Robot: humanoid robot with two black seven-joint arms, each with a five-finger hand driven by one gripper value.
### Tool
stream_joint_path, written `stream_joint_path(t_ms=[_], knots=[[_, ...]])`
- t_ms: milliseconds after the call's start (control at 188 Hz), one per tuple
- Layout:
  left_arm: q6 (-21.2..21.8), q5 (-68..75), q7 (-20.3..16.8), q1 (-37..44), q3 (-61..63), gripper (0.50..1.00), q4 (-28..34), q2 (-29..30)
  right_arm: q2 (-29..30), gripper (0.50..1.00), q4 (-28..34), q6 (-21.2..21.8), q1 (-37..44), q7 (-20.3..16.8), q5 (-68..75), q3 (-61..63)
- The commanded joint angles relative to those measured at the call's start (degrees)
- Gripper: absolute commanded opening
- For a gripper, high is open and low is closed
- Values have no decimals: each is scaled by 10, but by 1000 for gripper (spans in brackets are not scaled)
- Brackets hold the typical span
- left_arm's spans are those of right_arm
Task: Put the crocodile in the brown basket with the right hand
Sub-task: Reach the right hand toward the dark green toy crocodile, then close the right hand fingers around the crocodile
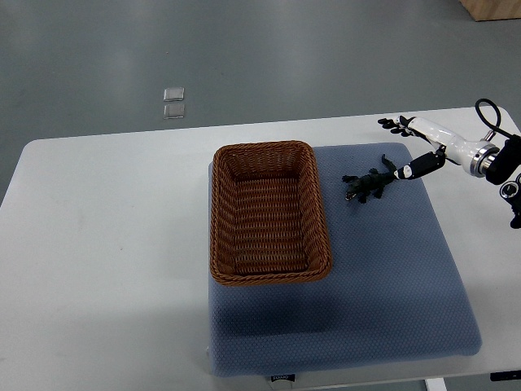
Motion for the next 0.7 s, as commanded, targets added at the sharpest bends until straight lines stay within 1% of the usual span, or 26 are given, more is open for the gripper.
stream_joint_path(t_ms=[0,138,399,505,697], knots=[[0,-1,0,0,0,1000,0,0,-7,928,5,-3,16,0,-41,-30],[0,0,0,0,0,1000,0,0,-10,926,6,-21,32,0,-87,-60],[0,0,0,0,0,1000,0,0,-10,921,10,-66,71,0,-118,-142],[0,0,0,0,0,1000,0,0,-9,921,10,-74,74,0,-136,-160],[0,0,0,0,0,1000,1,0,-8,911,10,-74,74,0,-151,-182]])
